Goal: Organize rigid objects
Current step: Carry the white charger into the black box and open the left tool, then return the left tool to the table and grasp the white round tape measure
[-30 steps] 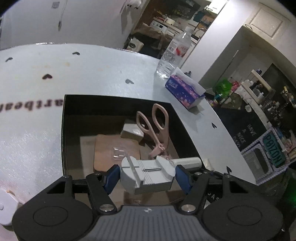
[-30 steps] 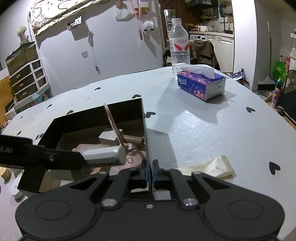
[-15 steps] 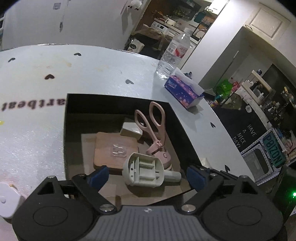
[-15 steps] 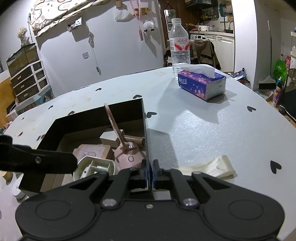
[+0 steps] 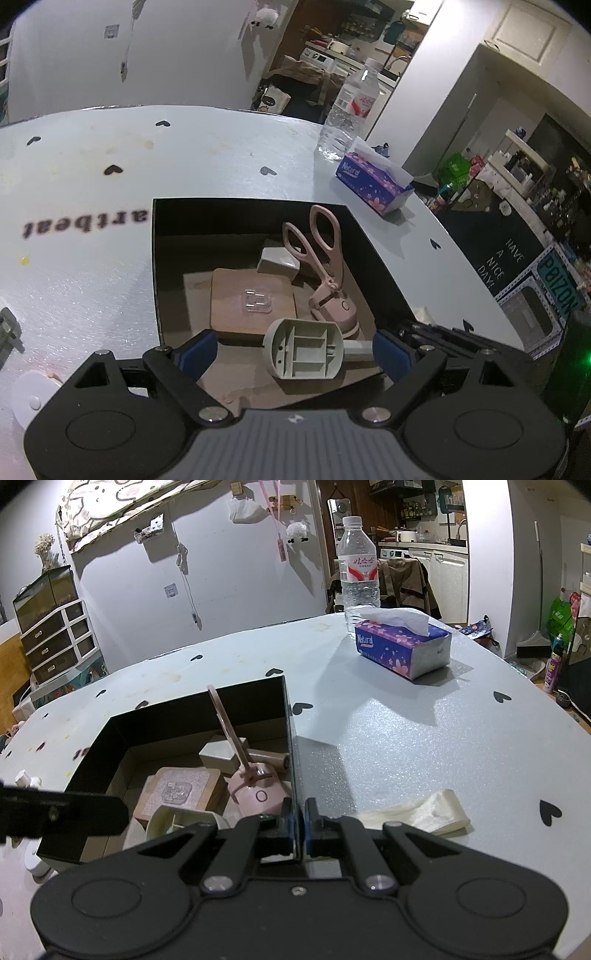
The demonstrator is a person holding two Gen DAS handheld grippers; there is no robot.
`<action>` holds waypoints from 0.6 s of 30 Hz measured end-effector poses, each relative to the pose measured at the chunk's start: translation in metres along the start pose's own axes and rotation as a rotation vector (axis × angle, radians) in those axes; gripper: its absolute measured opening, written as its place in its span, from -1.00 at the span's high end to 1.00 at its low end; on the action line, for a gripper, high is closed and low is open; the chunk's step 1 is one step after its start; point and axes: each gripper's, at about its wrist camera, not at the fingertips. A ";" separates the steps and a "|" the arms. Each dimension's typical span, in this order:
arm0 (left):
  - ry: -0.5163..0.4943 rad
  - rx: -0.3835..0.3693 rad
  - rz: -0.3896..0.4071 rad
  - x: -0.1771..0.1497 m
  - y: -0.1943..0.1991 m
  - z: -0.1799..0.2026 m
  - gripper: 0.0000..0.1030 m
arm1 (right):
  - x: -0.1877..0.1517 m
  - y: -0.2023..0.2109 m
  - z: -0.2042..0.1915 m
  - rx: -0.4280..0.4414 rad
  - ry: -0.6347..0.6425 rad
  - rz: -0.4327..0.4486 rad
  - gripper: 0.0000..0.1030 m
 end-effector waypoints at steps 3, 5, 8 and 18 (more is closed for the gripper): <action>-0.011 0.007 0.010 -0.003 0.004 -0.001 -0.78 | 0.000 0.000 0.000 0.000 0.000 0.000 0.89; -0.014 0.015 0.022 -0.005 0.007 -0.003 -0.80 | 0.000 0.000 0.000 0.000 0.000 0.000 0.89; -0.011 0.031 0.041 -0.006 0.012 -0.008 -0.87 | 0.000 0.000 0.001 -0.002 0.001 -0.001 0.89; -0.014 0.085 0.139 -0.015 0.037 -0.028 -0.97 | 0.001 -0.002 -0.001 -0.013 0.006 -0.004 0.89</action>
Point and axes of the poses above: each gripper's, at about its wrist camera, not at the fingertips, and y roughly against the way its jaws point, z to its right, x to its top, and after that the axes turned 11 degrees about x, right-handed
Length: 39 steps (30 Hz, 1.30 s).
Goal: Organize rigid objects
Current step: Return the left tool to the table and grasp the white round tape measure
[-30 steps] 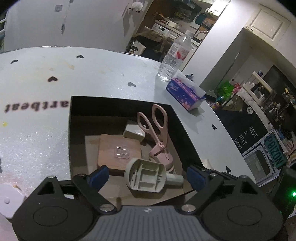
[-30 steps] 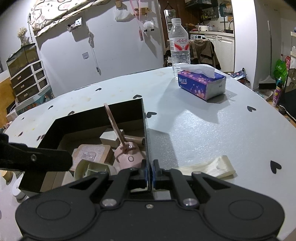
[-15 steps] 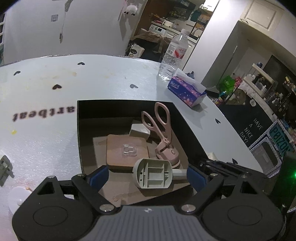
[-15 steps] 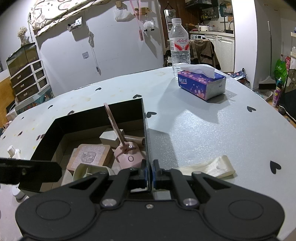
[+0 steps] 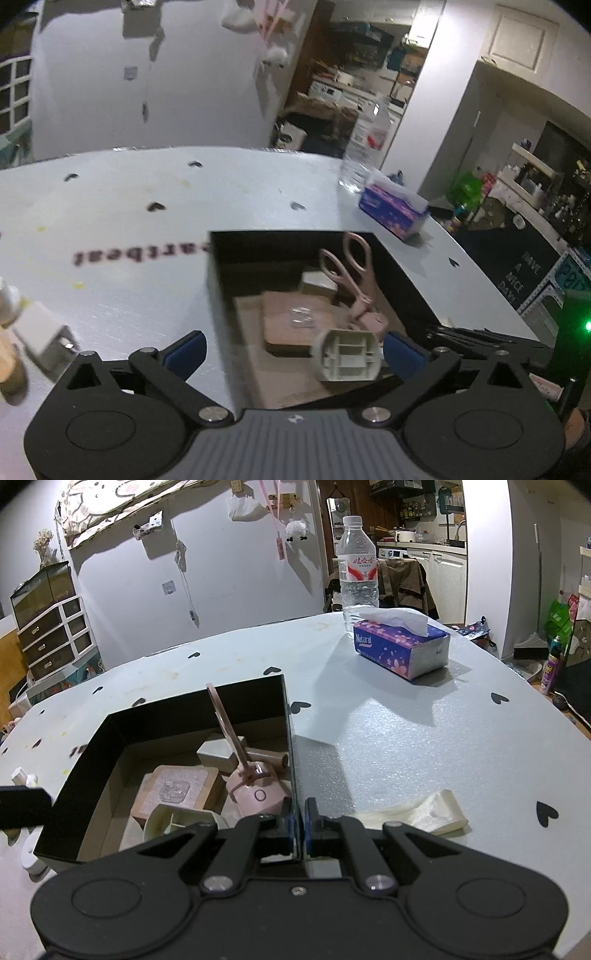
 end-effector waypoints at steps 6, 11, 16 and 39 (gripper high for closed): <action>0.028 0.083 0.044 -0.006 0.011 -0.033 -0.99 | 0.000 0.000 -0.001 -0.004 0.002 -0.001 0.89; 0.012 0.172 0.071 -0.022 0.015 -0.059 -1.00 | 0.000 0.000 -0.001 -0.005 0.002 -0.001 0.89; 0.029 0.245 0.056 -0.042 0.012 -0.085 -1.00 | 0.000 0.000 -0.001 -0.005 0.002 -0.001 0.89; -0.017 0.255 0.031 -0.071 -0.018 -0.105 -0.08 | 0.000 0.000 -0.001 -0.006 0.006 -0.002 0.89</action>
Point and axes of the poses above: each gripper's, at about its wrist camera, not at the fingertips, and y roughly against the way its jaws point, z to its right, x to its top, and after that the axes turned 11 degrees about x, right-handed
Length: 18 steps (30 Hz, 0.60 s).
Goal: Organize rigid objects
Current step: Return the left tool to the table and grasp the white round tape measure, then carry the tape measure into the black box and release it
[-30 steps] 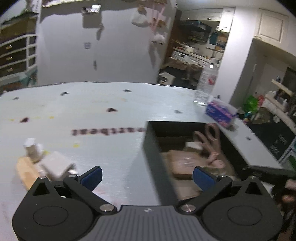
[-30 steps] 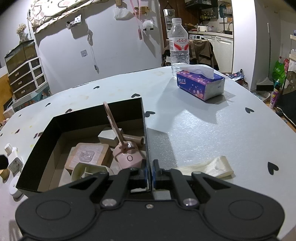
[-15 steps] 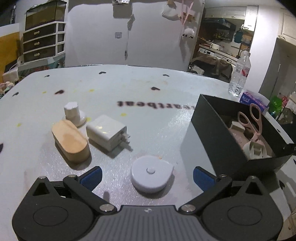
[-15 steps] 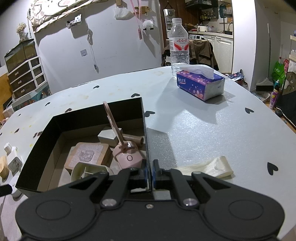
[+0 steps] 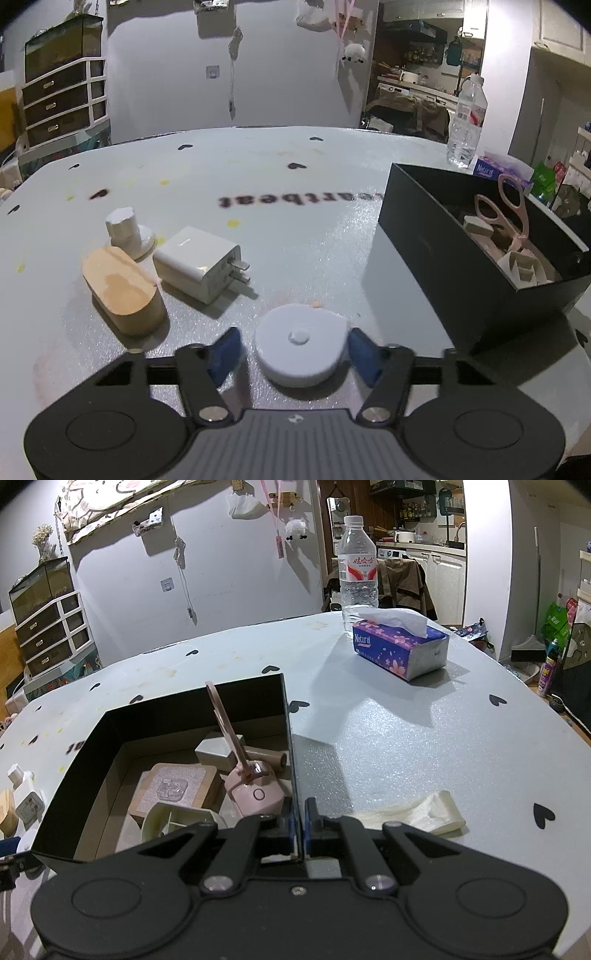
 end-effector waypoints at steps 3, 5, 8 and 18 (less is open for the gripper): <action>0.002 0.000 0.000 0.001 0.000 0.000 -0.08 | 0.000 0.000 0.000 -0.001 0.001 0.000 0.89; 0.019 -0.010 -0.002 0.002 0.001 -0.002 -0.08 | 0.000 0.000 0.001 -0.001 0.001 0.000 0.89; 0.031 -0.027 0.019 0.010 0.007 -0.001 -0.08 | -0.001 0.000 0.000 -0.001 0.001 0.000 0.89; -0.070 -0.246 0.141 0.056 0.049 0.043 -0.08 | 0.000 0.001 0.000 0.001 -0.002 0.001 0.89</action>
Point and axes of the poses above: each gripper's, at about its wrist camera, not at the fingertips, and y roughly against the way its jaws point, z to its right, x to its top, and after that the axes turned 11 degrees about x, right-handed
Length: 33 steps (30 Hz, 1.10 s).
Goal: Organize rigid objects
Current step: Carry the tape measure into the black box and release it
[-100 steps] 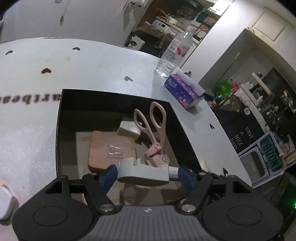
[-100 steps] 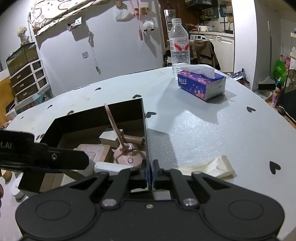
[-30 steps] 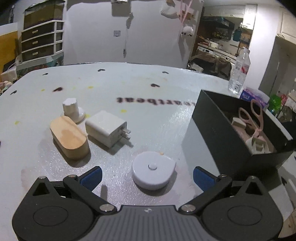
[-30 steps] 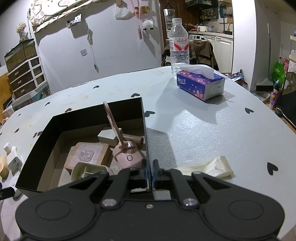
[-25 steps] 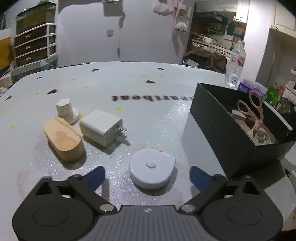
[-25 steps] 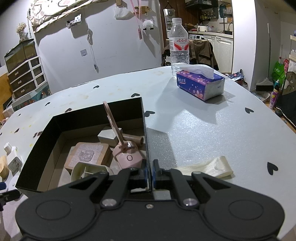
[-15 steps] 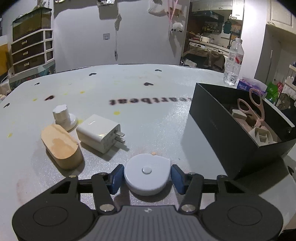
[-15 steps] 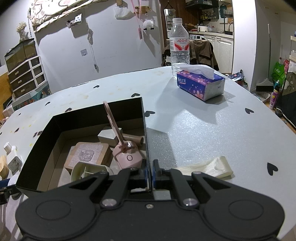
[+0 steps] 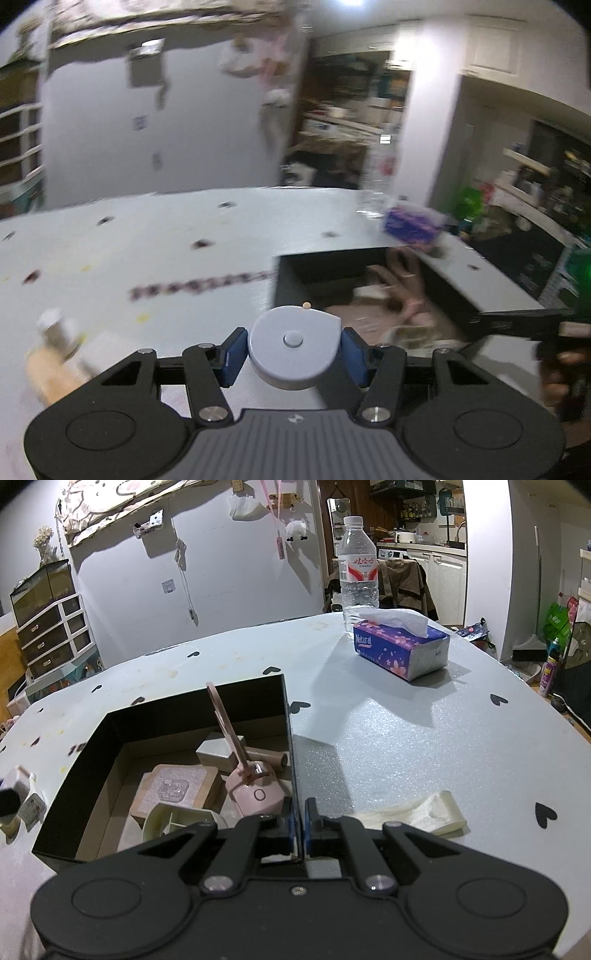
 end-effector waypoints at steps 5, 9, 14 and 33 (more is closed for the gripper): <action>-0.070 -0.058 -0.020 0.012 -0.011 0.034 -0.08 | 0.000 0.000 0.000 0.002 -0.001 0.001 0.89; -0.116 -0.067 -0.073 0.015 -0.025 0.047 -0.08 | 0.000 0.001 0.000 0.003 -0.003 0.001 0.89; -0.135 -0.057 -0.110 0.016 -0.034 0.048 -0.08 | 0.000 0.000 -0.001 0.005 -0.004 0.002 0.88; -0.163 -0.057 -0.142 0.015 -0.035 0.052 -0.57 | 0.000 0.001 0.000 0.003 -0.003 0.002 0.87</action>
Point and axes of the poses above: each gripper's, at about its wrist camera, not at the fingertips, and y roughly against the way its jaws point, z to its right, x to its top, and after that the axes turned 11 degrees about x, right-handed
